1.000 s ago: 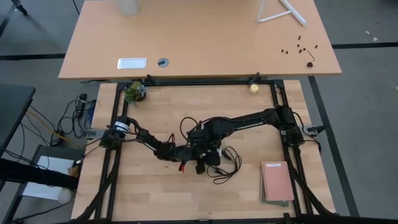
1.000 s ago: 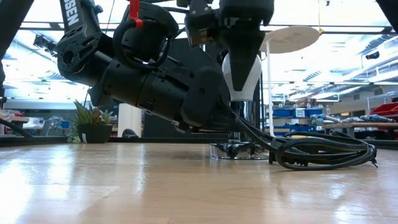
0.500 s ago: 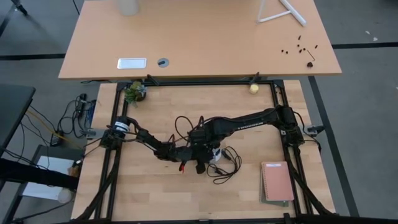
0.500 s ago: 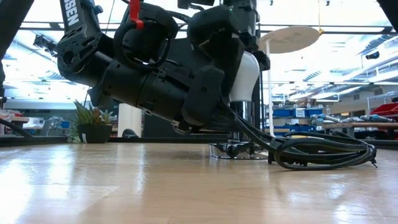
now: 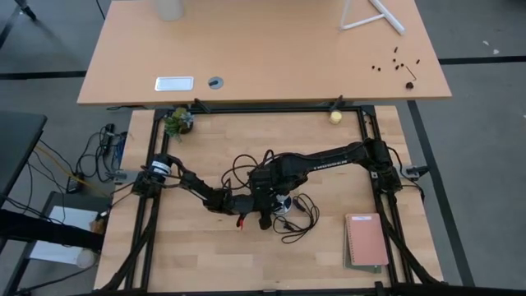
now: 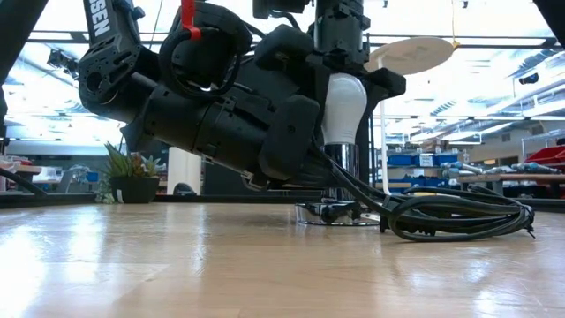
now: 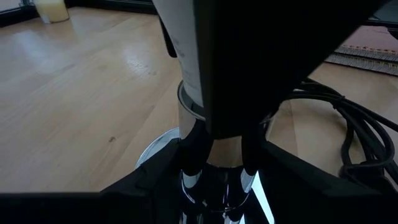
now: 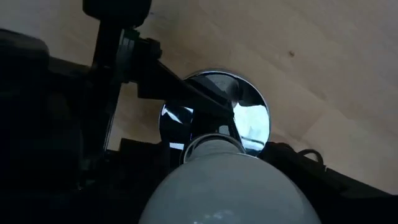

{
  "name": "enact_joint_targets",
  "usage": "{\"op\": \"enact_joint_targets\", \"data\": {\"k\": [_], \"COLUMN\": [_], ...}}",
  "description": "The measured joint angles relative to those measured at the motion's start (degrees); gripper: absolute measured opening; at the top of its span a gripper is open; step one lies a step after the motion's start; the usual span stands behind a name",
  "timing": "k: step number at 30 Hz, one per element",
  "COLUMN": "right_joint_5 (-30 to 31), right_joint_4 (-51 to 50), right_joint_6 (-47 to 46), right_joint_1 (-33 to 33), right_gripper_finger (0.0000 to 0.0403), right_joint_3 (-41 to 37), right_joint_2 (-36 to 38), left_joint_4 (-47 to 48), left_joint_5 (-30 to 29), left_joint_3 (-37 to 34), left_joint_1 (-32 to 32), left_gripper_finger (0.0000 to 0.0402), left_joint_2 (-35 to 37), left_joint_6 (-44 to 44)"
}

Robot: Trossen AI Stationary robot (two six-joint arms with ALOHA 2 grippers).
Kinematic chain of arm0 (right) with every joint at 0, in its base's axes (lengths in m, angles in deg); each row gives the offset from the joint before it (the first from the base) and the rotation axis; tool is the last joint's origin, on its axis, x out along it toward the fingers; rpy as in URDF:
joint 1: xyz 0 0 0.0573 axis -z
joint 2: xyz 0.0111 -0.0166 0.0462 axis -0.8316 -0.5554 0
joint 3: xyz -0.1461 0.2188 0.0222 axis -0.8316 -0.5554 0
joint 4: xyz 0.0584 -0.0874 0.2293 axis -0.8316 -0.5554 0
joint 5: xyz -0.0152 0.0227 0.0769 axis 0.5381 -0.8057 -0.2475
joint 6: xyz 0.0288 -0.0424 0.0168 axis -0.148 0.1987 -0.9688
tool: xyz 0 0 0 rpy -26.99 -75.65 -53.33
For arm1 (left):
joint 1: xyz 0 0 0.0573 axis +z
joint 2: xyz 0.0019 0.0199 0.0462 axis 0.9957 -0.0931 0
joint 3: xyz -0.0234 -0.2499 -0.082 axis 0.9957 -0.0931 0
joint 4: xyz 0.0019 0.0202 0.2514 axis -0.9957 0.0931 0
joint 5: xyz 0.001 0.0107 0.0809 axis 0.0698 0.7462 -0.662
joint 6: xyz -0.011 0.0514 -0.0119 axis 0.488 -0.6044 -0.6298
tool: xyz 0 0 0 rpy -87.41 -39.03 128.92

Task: Screw lightbulb
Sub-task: Insert the lightbulb into the lamp

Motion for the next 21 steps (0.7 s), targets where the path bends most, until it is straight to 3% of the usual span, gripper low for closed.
{"op": "enact_joint_targets", "data": {"k": [5, 11, 21], "right_joint_5": [-0.1, 0.3, -0.7], "right_joint_4": [0.0, 0.6, -1.8], "right_joint_6": [0.3, 13.1, 18.7], "right_joint_1": [0.0, 0.0, 0.3], "right_gripper_finger": [0.0268, 0.0276, 0.0384], "right_joint_3": [0.0, 0.0, 0.9], "right_joint_2": [0.0, 0.0, 0.1], "left_joint_4": [0.3, 0.3, 0.4], "left_joint_5": [-0.2, -0.8, -0.7], "left_joint_3": [0.0, 0.0, 0.0], "left_joint_1": [0.0, 0.0, 0.0], "left_gripper_finger": [0.0202, 0.0202, 0.0202], "left_joint_2": [0.0, 0.0, 0.0], "left_joint_6": [-0.7, -2.7, -3.2]}}
